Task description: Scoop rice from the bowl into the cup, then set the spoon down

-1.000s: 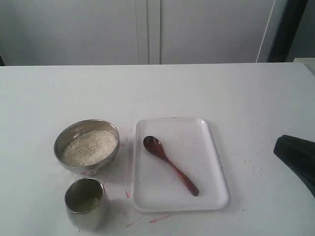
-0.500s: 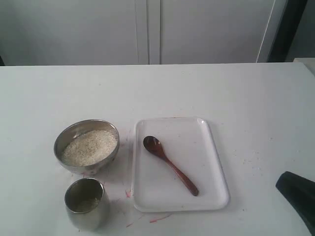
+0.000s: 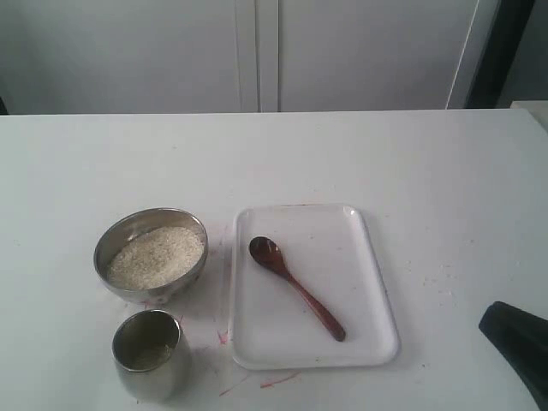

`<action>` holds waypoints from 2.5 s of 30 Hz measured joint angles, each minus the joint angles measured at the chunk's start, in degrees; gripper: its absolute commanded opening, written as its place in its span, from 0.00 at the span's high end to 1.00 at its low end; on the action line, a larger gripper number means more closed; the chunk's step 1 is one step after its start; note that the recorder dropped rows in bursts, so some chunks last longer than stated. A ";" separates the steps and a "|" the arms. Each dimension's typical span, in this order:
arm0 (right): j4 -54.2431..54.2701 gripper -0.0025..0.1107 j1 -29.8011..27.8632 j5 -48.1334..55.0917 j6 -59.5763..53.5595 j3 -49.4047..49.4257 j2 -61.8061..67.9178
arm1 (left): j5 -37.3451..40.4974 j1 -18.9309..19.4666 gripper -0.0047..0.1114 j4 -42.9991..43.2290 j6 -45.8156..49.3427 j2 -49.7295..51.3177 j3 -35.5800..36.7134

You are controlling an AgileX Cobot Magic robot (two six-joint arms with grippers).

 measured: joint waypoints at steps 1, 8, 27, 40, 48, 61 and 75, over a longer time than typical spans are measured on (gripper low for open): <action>0.00 0.98 0.00 0.30 0.43 0.00 0.00 | 0.00 0.00 0.84 0.00 0.00 0.00 0.00; 0.31 0.98 0.00 0.86 2.56 0.09 0.00 | 0.00 0.00 0.84 0.00 0.00 0.00 0.00; 0.41 0.98 -23.55 1.26 2.78 0.09 -6.33 | 0.00 0.00 0.84 0.00 0.00 0.00 0.00; 0.41 0.98 -42.64 2.92 3.01 0.09 -6.33 | 0.00 0.00 0.84 0.00 0.00 0.00 0.00; -5.62 0.98 -46.02 13.43 3.01 0.09 -6.33 | 0.00 0.00 0.84 0.00 0.00 0.00 0.00; -15.74 0.98 -44.16 19.15 3.01 0.09 -6.33 | 0.00 0.00 0.84 0.00 0.00 0.00 0.00; -15.84 0.98 -40.07 19.15 3.01 0.09 -6.33 | 0.00 0.00 0.84 0.00 0.00 0.00 0.00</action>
